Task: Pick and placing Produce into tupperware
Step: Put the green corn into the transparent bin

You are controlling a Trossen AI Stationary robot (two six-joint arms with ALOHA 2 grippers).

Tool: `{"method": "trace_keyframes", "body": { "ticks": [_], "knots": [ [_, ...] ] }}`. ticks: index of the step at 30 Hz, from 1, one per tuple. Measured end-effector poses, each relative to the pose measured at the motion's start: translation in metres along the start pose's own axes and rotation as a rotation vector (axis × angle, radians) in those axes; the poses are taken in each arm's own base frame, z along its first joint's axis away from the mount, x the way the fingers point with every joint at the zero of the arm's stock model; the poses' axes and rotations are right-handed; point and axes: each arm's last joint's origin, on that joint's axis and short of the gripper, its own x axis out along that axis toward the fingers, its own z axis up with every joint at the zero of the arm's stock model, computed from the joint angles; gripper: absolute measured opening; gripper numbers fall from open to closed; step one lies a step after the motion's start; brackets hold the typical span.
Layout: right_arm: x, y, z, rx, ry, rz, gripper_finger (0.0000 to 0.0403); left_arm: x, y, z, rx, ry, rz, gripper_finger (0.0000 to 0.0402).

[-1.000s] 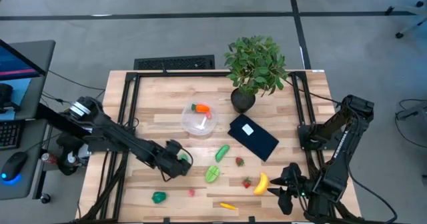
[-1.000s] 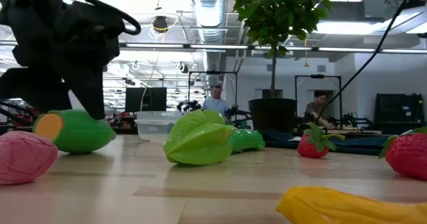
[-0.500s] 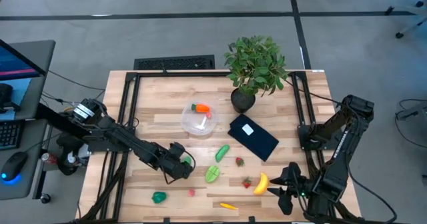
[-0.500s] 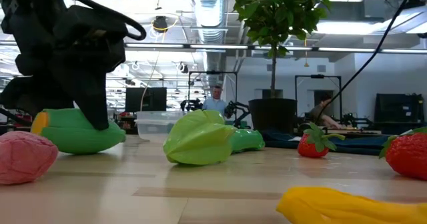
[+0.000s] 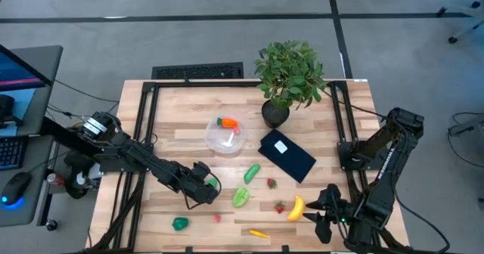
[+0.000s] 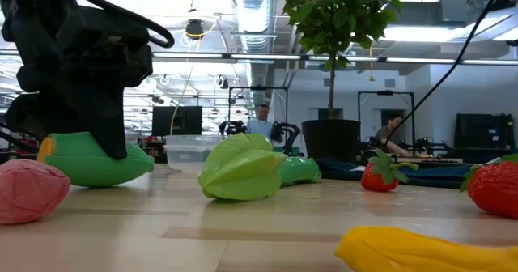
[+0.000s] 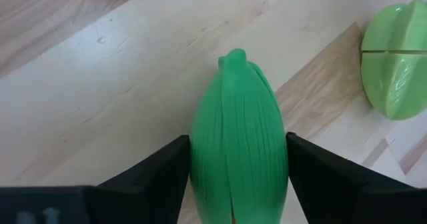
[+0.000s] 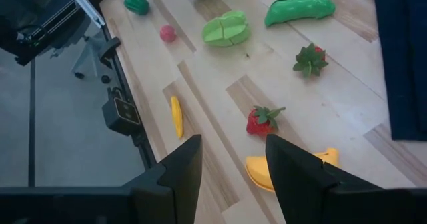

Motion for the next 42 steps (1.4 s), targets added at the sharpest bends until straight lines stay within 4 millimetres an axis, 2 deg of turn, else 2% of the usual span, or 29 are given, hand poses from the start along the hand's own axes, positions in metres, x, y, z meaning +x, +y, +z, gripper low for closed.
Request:
{"method": "trace_keyframes", "body": {
  "ticks": [5, 14, 20, 26, 31, 37, 42],
  "knots": [
    [0.000, 0.000, 0.000, 0.000, 0.000, 0.000, 0.0157, 0.000, 0.000, 0.000, 0.001, -0.001, 0.000, 0.0215],
    [0.001, 0.000, 0.001, 0.002, -0.003, -0.006, 0.0157, 0.000, -0.001, 0.000, -0.002, -0.002, -0.006, 0.0221],
    [0.003, -0.001, 0.003, 0.002, -0.006, -0.014, 0.0157, -0.003, -0.007, 0.008, -0.014, -0.023, -0.082, 0.0220],
    [0.003, -0.001, 0.003, -0.013, -0.006, -0.014, 0.0157, -0.015, -0.015, 0.025, -0.014, -0.081, -0.188, 0.0219],
    [0.003, -0.001, 0.003, -0.010, -0.006, -0.013, 0.0157, -0.034, -0.017, 0.044, -0.004, -0.212, -0.254, 0.0219],
    [0.004, -0.001, 0.004, -0.008, -0.008, -0.016, 0.0157, -0.057, -0.010, 0.073, 0.038, -0.427, -0.224, 0.0219],
    [0.005, -0.001, 0.006, -0.010, -0.012, -0.021, 0.0157, -0.061, 0.000, 0.098, 0.079, -0.533, -0.149, 0.0219]
  ]
}}
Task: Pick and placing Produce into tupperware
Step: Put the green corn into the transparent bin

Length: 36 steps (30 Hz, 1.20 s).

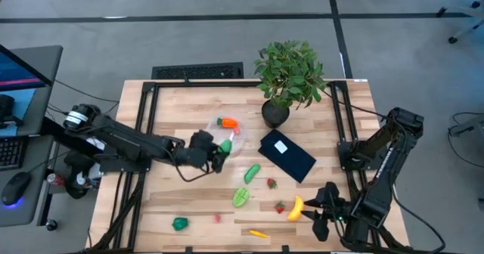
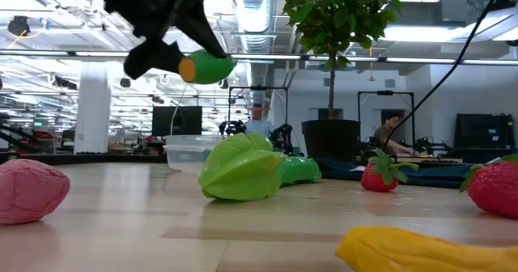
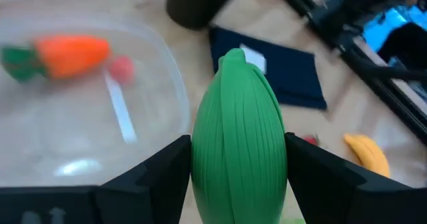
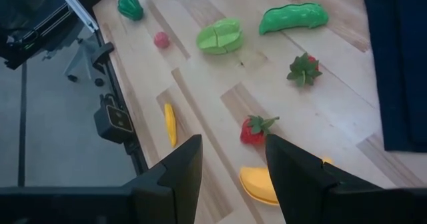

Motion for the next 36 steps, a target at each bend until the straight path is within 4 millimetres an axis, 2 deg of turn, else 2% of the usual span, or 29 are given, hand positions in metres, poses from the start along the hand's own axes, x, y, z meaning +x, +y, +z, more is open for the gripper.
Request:
{"method": "trace_keyframes", "body": {
  "ticks": [10, 19, 25, 36],
  "knots": [
    [0.002, -0.001, 0.002, 0.004, -0.005, -0.009, 0.0157, 0.022, 0.027, 0.026, 0.105, -0.035, 0.140, 0.0219],
    [0.002, -0.001, 0.002, 0.004, -0.006, -0.009, 0.0157, 0.031, 0.054, 0.042, 0.192, 0.013, 0.265, 0.0219],
    [0.003, -0.001, 0.003, 0.004, -0.010, -0.012, 0.0157, 0.043, 0.061, 0.043, 0.236, 0.050, 0.271, 0.0219],
    [0.007, -0.001, 0.008, -0.001, -0.014, -0.025, 0.0157, 0.074, 0.068, 0.025, 0.363, 0.198, 0.224, 0.0219]
  ]
}}
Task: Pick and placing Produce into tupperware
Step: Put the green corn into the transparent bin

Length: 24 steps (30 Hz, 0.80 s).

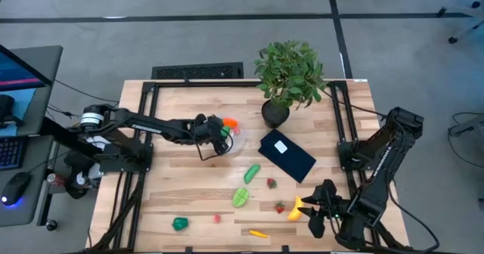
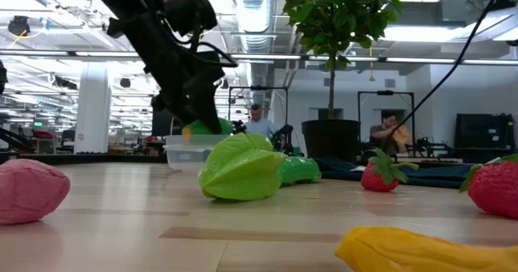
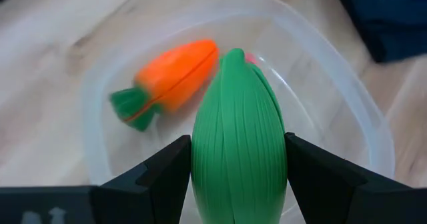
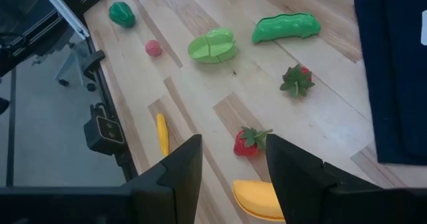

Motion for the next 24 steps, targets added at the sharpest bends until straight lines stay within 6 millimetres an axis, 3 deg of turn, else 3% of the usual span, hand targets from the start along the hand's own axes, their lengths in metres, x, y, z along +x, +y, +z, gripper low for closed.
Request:
{"method": "trace_keyframes", "body": {
  "ticks": [24],
  "knots": [
    [0.0000, -0.0003, -0.0001, -0.022, 0.003, -0.002, 0.0157, 0.0109, 0.0064, -0.0019, -0.024, 0.025, 0.042, 0.0219]
  ]
}}
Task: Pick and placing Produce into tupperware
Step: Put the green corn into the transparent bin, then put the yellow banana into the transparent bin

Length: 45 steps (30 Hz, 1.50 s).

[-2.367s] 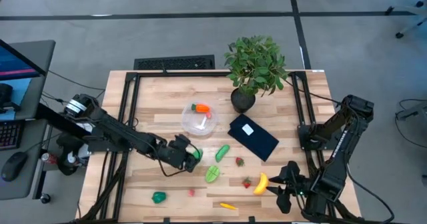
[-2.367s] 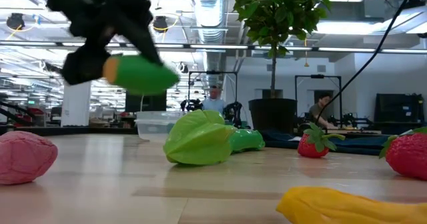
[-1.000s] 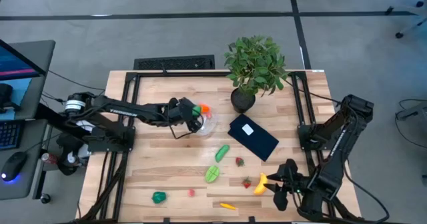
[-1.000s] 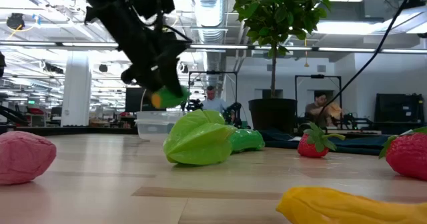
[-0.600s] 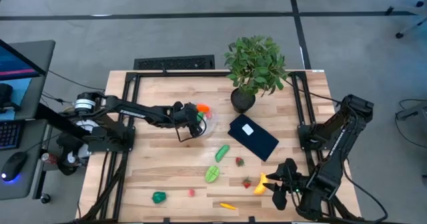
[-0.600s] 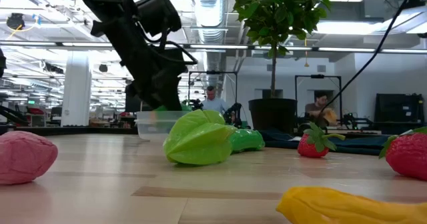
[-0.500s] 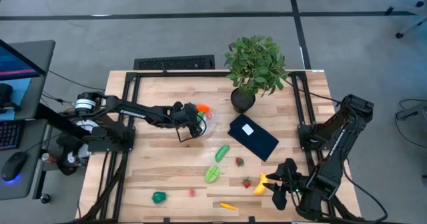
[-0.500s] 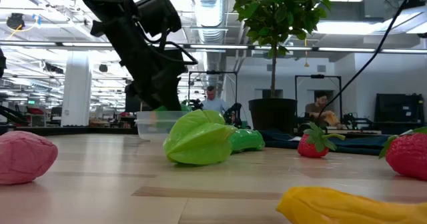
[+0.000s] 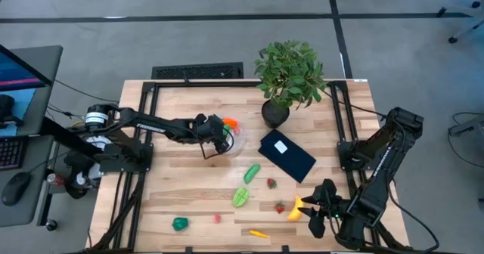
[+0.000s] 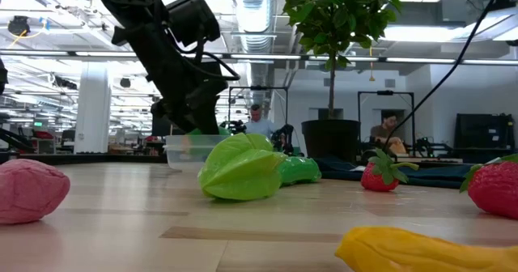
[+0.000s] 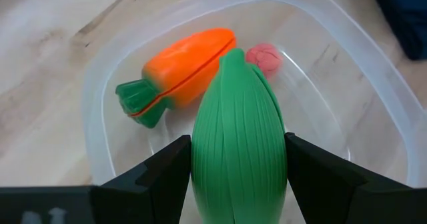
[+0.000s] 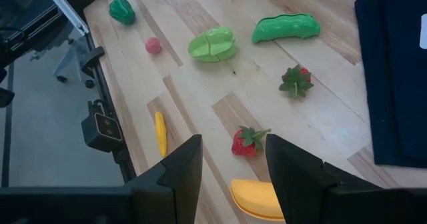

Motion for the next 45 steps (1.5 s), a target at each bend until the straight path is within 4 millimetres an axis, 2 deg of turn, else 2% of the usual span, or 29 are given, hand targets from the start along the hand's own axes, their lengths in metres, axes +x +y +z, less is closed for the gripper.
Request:
{"method": "trace_keyframes", "body": {
  "ticks": [21, 36, 39, 45],
  "knots": [
    [0.000, 0.000, 0.000, 0.000, 0.000, 0.000, 0.0157, 0.000, 0.001, 0.000, 0.019, 0.002, 0.000, 0.0221],
    [0.000, 0.001, 0.000, 0.006, 0.001, 0.006, 0.0157, 0.000, 0.000, 0.001, 0.026, 0.016, -0.030, 0.0272],
    [-0.002, 0.001, -0.002, 0.000, 0.008, 0.012, 0.0157, -0.004, -0.005, 0.010, 0.020, 0.005, -0.076, 0.0272],
    [-0.010, 0.000, -0.011, -0.048, 0.041, 0.027, 0.0157, -0.018, -0.019, 0.039, 0.069, -0.005, -0.225, 0.0272]
  ]
}}
